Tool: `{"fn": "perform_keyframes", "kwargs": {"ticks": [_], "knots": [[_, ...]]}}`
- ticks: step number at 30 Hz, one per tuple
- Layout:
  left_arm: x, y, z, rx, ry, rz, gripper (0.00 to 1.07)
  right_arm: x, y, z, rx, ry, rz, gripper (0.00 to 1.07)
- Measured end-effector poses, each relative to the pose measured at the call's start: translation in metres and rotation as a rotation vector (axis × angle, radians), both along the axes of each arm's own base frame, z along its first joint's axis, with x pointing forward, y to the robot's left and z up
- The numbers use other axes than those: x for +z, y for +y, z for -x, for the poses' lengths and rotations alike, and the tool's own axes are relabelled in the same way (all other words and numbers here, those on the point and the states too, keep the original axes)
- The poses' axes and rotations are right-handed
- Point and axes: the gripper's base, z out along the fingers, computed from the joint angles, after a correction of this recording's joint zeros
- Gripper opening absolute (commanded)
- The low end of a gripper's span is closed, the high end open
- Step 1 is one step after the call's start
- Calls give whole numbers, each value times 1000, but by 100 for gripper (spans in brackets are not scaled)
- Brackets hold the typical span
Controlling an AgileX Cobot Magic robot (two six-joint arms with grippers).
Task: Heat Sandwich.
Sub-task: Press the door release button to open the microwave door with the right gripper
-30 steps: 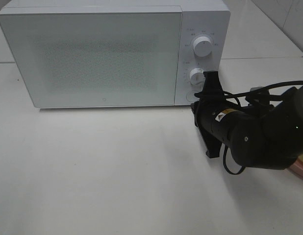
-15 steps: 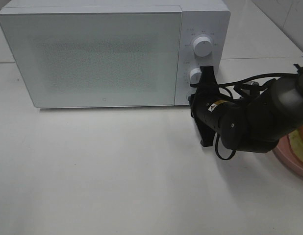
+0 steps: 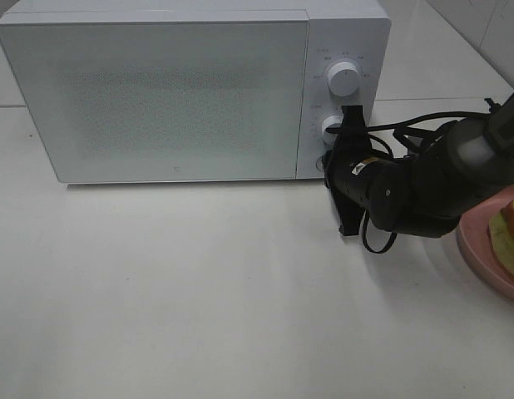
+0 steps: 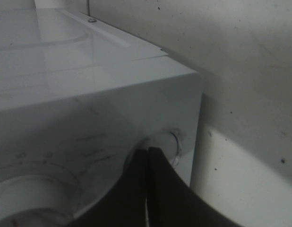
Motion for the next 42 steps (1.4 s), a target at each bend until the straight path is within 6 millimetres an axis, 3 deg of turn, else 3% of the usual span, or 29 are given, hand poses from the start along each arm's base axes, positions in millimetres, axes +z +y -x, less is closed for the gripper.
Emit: {"fn": "perform_keyframes", "kwargs": {"ticks": [22,42], "knots": [[0,0,0,0,0,0,98,1,1,-4,-21,-18,25,0],[0,0,0,0,0,0,98,-12,13,-16,-64,-57,45,0]]}}
